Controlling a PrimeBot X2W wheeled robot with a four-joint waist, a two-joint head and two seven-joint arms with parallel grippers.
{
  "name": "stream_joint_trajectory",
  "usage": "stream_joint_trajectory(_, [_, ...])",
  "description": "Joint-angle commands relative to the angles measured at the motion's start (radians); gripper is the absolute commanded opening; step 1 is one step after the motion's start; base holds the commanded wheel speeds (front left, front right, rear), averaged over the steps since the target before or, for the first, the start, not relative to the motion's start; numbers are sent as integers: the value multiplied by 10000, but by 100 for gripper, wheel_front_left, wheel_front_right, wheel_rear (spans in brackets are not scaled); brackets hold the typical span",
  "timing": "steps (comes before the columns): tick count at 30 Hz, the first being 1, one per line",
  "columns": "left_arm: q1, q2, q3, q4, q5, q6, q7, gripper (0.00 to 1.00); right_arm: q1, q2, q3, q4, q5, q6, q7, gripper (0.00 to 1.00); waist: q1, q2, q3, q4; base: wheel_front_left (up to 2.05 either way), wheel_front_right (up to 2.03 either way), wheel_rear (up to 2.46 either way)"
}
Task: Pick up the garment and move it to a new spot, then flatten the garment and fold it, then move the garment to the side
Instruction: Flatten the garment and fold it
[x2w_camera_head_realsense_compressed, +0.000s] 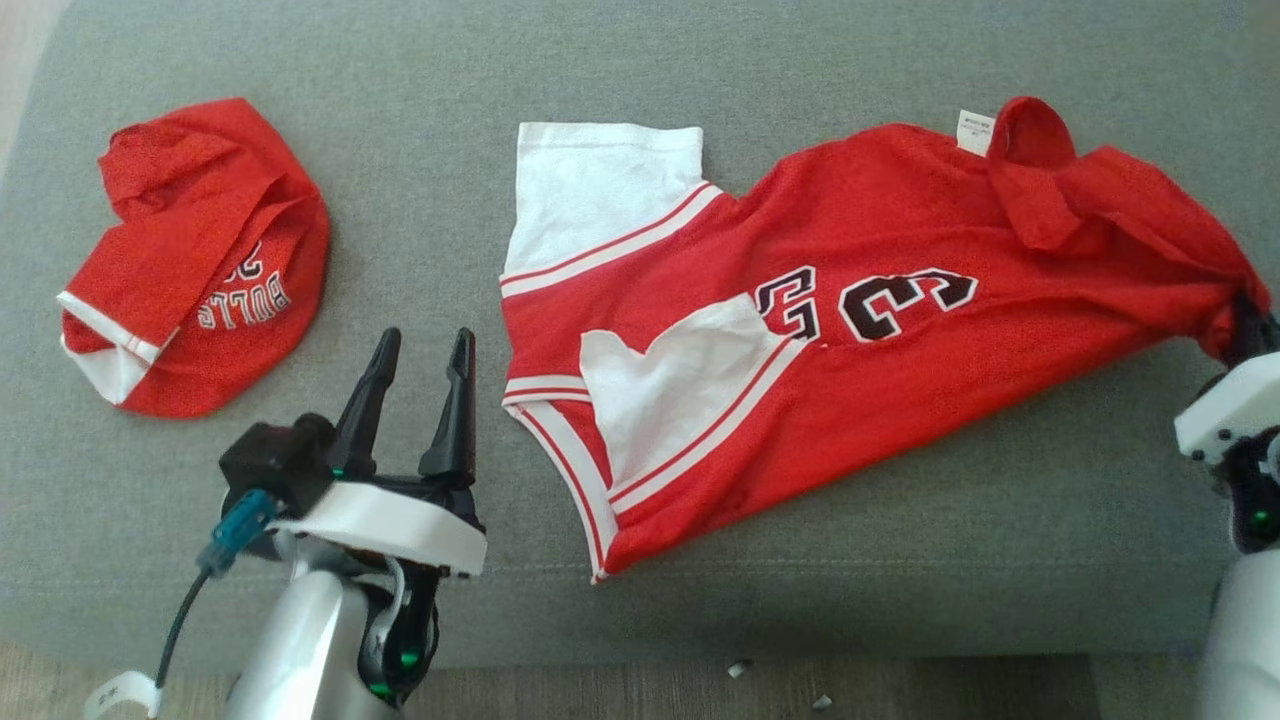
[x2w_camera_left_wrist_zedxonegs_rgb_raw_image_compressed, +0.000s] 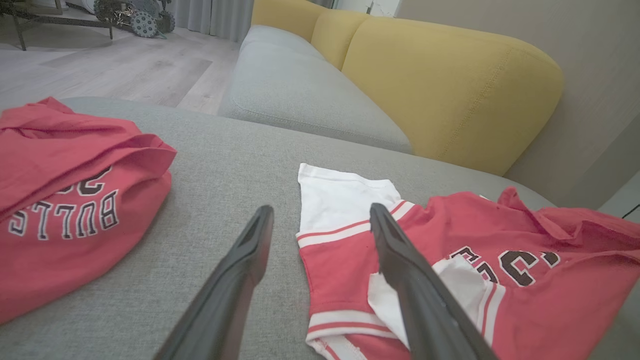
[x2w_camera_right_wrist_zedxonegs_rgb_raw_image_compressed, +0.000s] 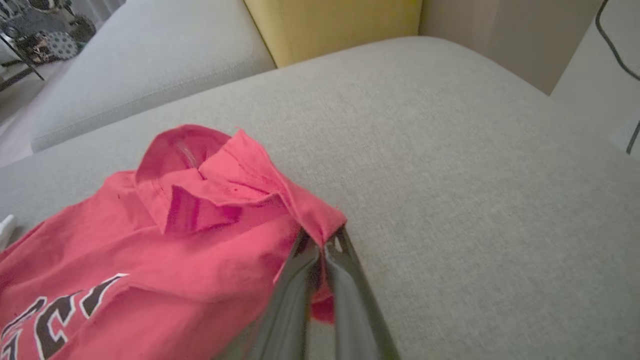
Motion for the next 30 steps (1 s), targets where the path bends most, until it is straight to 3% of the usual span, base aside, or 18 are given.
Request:
stream_joint_trajectory(1, [-362, 31, 236, -291, 13, -27, -122, 100, -223, -149, 131, -502, -78, 63, 373, 19, 0, 0, 28, 7, 0, 0, 0])
stream_joint_trajectory(2, [-383, 30, 183, -297, -30, -15, -122, 100, -188, -189, 37, -560, -158, 63, 576, 100, 0, 0, 41, 15, 0, 0, 0])
stream_joint_trajectory(7, [-465, 29, 3, -292, -122, 45, -122, 100, -51, -206, -328, -880, -765, 63, 1008, 100, 0, 0, 70, 63, 0, 0, 0])
stream_joint_trajectory(13, [-493, 27, -93, -222, -126, 84, -122, 100, -50, 159, -303, -1692, -1062, 63, 38, 100, 0, 0, -13, -11, 0, 0, 0])
stream_joint_trajectory(23, [-548, 27, -280, -17, -269, 42, -122, 100, 1622, 283, 2426, -2642, 1588, 63, -1653, 100, 0, 0, -129, -585, 0, 0, 0])
stream_joint_trajectory(30, [-945, 43, -613, 1070, -98, -94, -102, 100, 1833, 285, 3145, -2710, 1959, 63, -2216, 100, 0, 0, -20, -1152, 0, 0, 0])
